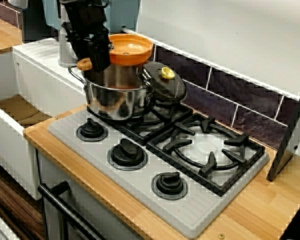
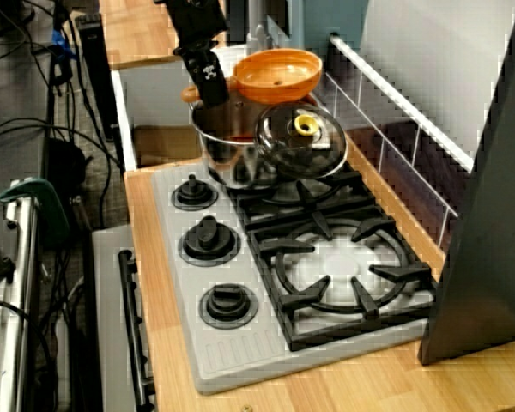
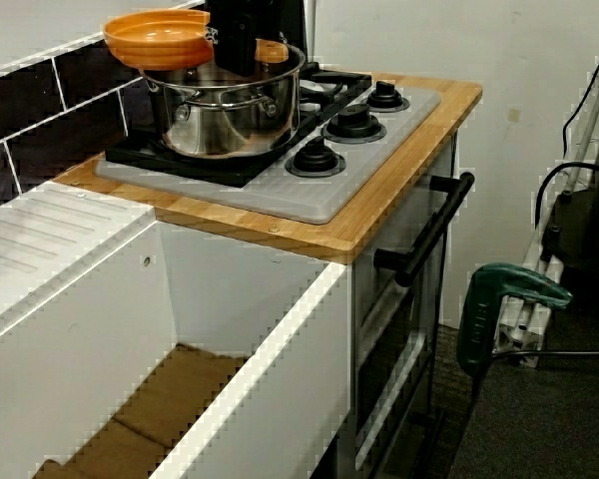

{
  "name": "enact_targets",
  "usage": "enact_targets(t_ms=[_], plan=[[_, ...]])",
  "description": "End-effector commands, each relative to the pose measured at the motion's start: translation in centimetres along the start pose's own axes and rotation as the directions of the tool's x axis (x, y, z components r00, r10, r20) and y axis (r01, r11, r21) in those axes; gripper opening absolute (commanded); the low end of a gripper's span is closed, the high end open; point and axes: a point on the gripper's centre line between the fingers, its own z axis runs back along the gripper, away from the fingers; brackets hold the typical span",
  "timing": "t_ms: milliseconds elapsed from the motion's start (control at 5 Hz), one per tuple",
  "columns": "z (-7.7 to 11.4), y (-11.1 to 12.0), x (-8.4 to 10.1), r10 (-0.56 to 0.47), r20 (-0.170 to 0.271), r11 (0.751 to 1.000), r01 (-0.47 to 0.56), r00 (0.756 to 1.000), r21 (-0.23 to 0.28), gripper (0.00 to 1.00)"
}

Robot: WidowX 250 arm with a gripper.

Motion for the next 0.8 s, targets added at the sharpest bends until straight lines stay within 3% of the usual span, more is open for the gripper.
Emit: enact_targets(t_ms=[0,200,600], plan=[[0.59,-0.18,-0.08,-0.014,0.027,1.0,0.013,1.0,0.022,0.0],[0.64,-0.22,-0.19,-0.014,0.025,1.0,0.014,1.0,0.026,1.0],[0.93,0.07,0.24,-0.009,0.019,1.0,0.009,1.0,0.028,1.0]])
